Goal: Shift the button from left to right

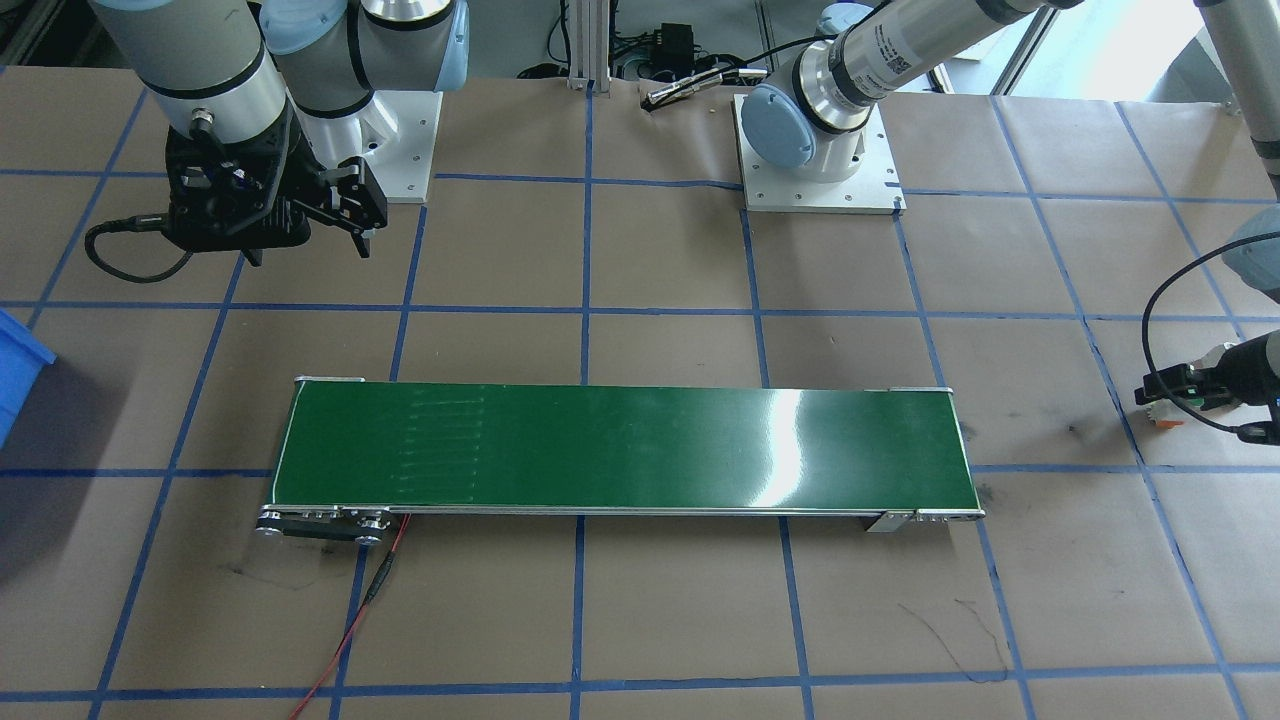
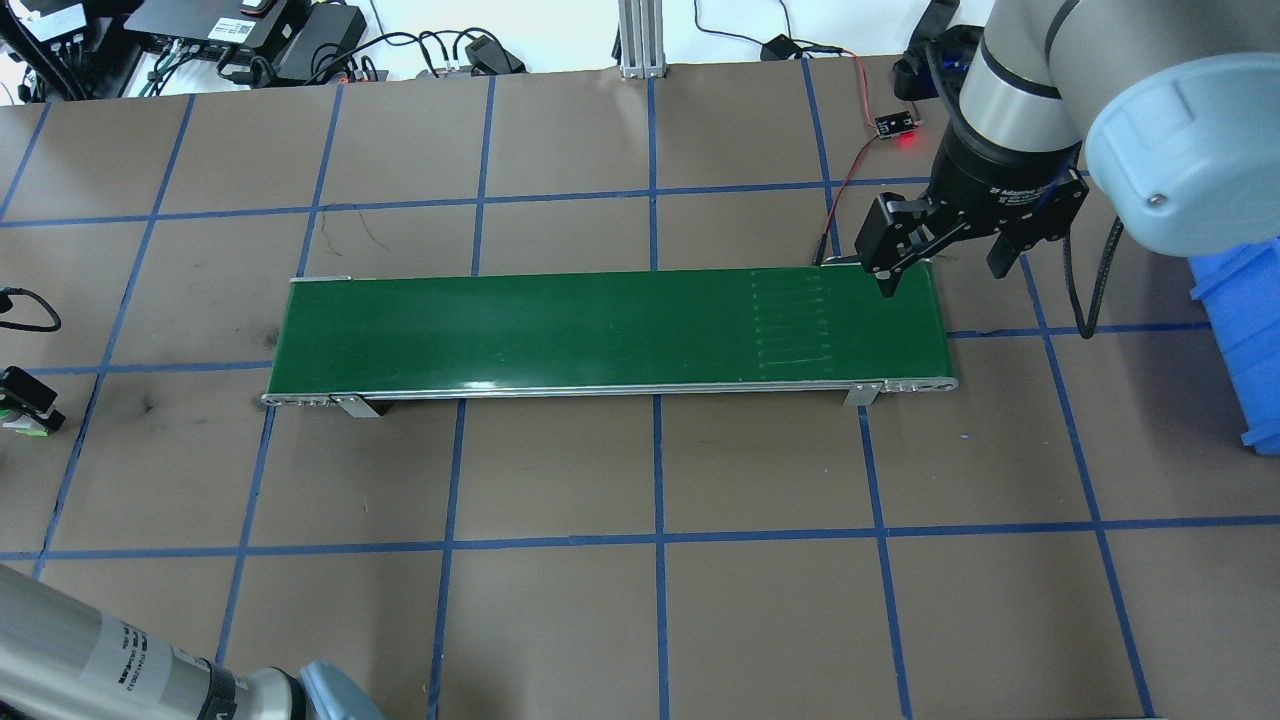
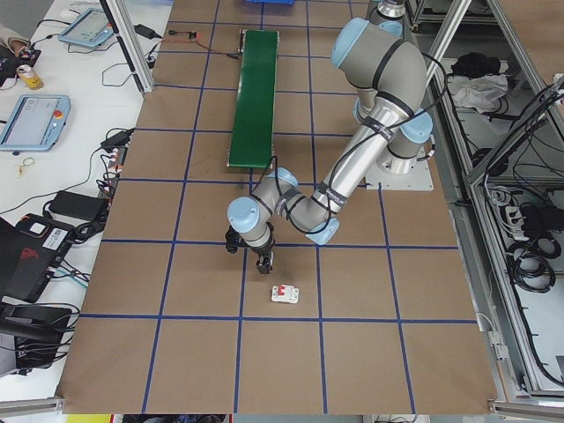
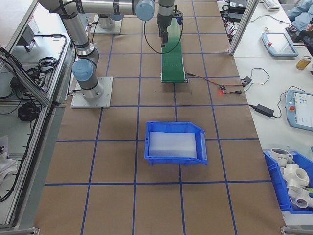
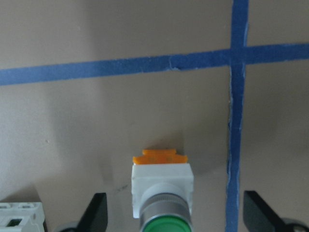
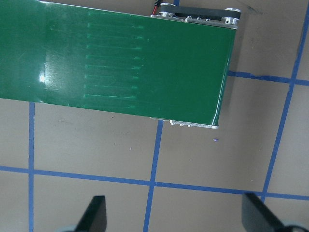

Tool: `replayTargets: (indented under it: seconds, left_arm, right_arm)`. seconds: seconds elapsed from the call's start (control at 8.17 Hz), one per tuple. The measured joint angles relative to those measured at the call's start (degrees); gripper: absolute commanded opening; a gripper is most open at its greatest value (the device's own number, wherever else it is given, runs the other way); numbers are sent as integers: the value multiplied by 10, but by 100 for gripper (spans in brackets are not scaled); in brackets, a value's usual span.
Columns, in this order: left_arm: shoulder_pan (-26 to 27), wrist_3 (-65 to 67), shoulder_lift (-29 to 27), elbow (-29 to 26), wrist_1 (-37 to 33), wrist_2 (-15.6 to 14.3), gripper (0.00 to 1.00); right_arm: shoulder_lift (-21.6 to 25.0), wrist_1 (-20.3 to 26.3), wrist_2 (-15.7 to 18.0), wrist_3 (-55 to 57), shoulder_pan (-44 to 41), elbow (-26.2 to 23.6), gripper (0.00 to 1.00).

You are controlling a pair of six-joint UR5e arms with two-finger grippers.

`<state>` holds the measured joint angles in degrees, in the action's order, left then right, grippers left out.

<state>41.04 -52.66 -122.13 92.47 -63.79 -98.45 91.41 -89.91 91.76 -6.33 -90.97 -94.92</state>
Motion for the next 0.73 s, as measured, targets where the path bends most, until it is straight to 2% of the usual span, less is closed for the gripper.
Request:
replayTargets:
  seconds: [0.12, 0.24, 0.37, 0.73]
  left_arm:
    - [0, -1, -1, 0, 0, -1, 51]
    - [0, -3, -2, -1, 1, 1, 28]
    - [0, -4, -2, -3, 2, 2, 0]
    - [0, -5, -2, -6, -2, 4, 0]
  right_arm:
    - [0, 0, 0, 0, 0, 0, 100]
    - [0, 0, 0, 0, 0, 0, 100]
    - [0, 0, 0, 0, 0, 0, 100]
    - [0, 0, 0, 0, 0, 0, 100]
